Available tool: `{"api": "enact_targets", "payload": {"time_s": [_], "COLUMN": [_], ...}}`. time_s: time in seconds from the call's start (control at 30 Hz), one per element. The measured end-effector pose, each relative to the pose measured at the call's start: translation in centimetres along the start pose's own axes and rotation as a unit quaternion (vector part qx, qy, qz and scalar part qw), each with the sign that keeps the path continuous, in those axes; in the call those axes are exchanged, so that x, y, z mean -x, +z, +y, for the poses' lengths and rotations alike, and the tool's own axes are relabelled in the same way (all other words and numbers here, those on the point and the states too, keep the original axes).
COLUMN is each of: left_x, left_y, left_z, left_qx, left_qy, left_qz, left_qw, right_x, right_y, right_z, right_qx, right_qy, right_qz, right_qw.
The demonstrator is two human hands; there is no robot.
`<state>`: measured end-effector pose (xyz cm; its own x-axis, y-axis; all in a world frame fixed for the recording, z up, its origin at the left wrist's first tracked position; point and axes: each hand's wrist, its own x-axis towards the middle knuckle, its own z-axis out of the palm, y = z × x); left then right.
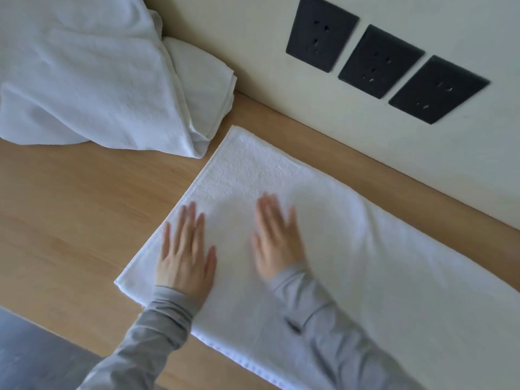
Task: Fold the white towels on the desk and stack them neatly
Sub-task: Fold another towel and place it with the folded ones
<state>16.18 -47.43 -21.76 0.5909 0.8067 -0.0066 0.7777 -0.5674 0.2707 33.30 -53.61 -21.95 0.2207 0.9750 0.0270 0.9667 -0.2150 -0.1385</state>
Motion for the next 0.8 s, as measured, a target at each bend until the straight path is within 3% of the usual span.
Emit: {"api": "enact_targets", "payload": {"time_s": [0.1,0.23,0.37,0.47,0.57,0.67,0.8], "left_x": [-0.9,-1.1,-1.0,-1.0,-1.0,-0.9,0.0], "left_y": [0.9,1.9,2.3,2.2,1.9,1.9,3.4], "left_z": [2.6,1.9,2.0,2.2,2.7,5.5,11.5], "left_qx": [0.016,-0.013,-0.024,-0.024,-0.019,0.028,0.01], "left_qy": [0.09,0.084,0.068,0.057,0.04,0.009,0.161], "left_qz": [-0.019,-0.043,-0.053,-0.055,-0.052,-0.035,-0.066], "left_qw": [0.996,0.995,0.996,0.997,0.998,0.999,0.985], "right_x": [3.1,4.7,7.0,6.8,5.2,5.6,10.0], "right_y": [1.0,0.1,-1.8,-2.9,-3.0,-2.3,-0.4], "right_z": [-3.4,3.6,16.2,21.0,18.0,10.4,4.0], "right_qx": [-0.004,-0.015,0.053,0.073,0.061,0.011,-0.002], "right_qy": [-0.029,-0.014,0.156,0.271,0.279,0.193,0.151], "right_qz": [-0.034,-0.076,-0.09,-0.106,-0.054,-0.005,-0.035], "right_qw": [0.999,0.997,0.982,0.954,0.957,0.981,0.988]}}
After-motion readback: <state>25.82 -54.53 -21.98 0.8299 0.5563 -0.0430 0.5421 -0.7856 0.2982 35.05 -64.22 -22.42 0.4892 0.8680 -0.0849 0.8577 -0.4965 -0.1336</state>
